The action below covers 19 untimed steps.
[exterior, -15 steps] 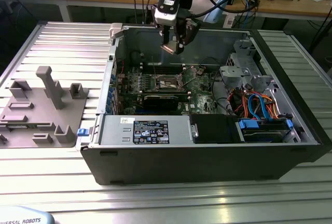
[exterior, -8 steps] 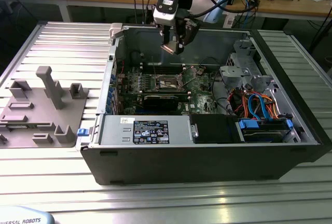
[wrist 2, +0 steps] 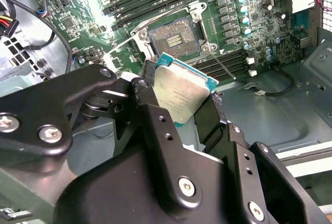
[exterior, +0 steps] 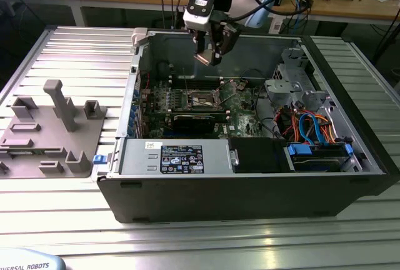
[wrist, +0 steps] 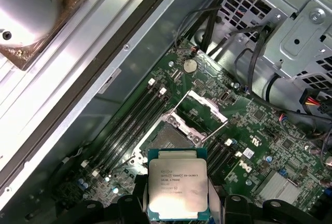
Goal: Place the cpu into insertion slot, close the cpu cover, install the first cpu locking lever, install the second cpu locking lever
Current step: 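Place the cpu into insertion slot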
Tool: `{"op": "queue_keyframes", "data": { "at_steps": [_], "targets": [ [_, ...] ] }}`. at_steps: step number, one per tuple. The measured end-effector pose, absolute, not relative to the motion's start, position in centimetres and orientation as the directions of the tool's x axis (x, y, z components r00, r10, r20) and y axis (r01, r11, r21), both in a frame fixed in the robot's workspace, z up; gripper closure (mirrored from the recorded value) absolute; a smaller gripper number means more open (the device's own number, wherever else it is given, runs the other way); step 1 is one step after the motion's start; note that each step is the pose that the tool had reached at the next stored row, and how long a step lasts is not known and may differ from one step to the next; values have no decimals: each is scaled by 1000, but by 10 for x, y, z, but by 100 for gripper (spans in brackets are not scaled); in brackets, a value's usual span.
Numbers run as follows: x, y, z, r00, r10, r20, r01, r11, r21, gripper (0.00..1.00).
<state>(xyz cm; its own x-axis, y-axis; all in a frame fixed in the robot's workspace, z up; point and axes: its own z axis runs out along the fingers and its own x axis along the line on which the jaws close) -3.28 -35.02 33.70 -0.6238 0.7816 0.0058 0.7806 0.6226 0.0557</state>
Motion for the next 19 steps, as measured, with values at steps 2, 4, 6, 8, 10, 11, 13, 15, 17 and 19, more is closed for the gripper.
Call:
{"op": "queue_keyframes", "data": {
  "at_steps": [2, 4, 6, 8, 10, 11, 13, 15, 17, 19],
  "targets": [
    [-33, -350, 337, -620, 785, 6, 784, 618, 56, 46],
    [-33, -350, 337, -616, 788, 6, 787, 614, 56, 46],
    [-33, -350, 337, -611, 792, 6, 791, 610, 56, 46],
    [-33, -350, 337, -606, 796, 6, 795, 605, 56, 46],
    [-33, -350, 337, -601, 800, 6, 799, 599, 56, 46],
    [-33, -350, 337, -597, 802, 6, 801, 596, 56, 46],
    [-33, -350, 337, -592, 806, 6, 805, 591, 56, 46],
    [-33, -350, 337, -587, 810, 6, 809, 585, 56, 46],
    [-33, -350, 337, -581, 814, 6, 812, 580, 56, 46],
    [-33, -350, 337, -575, 818, 6, 817, 574, 56, 46]
  ]
}}
